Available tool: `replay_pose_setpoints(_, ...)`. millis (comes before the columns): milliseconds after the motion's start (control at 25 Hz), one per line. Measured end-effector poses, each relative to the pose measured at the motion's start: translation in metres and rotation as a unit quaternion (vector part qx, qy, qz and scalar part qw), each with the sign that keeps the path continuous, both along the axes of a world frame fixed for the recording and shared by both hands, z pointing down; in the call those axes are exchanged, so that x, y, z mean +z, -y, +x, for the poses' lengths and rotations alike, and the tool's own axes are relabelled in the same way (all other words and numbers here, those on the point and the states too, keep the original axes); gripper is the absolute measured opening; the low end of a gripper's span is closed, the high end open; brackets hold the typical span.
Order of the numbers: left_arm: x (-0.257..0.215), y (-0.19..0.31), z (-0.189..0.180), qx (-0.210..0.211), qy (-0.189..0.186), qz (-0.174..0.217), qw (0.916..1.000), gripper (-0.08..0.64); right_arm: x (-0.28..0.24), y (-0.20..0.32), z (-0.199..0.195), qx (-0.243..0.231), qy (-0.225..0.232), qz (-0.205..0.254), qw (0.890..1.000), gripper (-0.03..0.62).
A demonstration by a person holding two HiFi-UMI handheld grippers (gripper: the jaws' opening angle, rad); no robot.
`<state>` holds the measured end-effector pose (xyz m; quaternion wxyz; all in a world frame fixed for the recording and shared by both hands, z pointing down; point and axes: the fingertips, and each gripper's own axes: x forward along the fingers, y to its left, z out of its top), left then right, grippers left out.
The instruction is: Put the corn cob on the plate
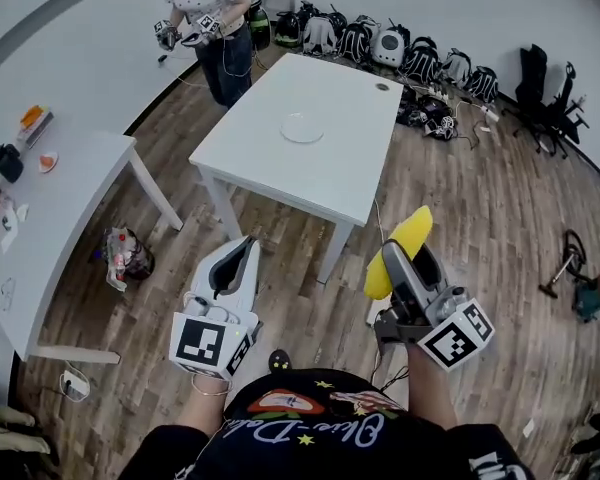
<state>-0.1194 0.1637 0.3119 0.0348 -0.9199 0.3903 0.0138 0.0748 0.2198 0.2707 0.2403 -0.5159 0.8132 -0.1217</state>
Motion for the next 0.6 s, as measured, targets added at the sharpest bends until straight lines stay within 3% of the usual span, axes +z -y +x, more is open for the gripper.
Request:
replay_pose_setpoints(200, 0.010, 0.067, 0.003, -0.005, 0.016, -0.013, 0.9998, -0.006, 0.016, 0.064, 0.009, 0.008, 0.007, -0.022, 1.000, 0.252)
replay_pose_setpoints(600, 0.024, 0.209, 0.057, -0.019, 0.021, -0.019, 0.9994, -0.006, 0.033, 0.217, 0.063, -0.008, 0.001, -0.029, 1.000, 0.252)
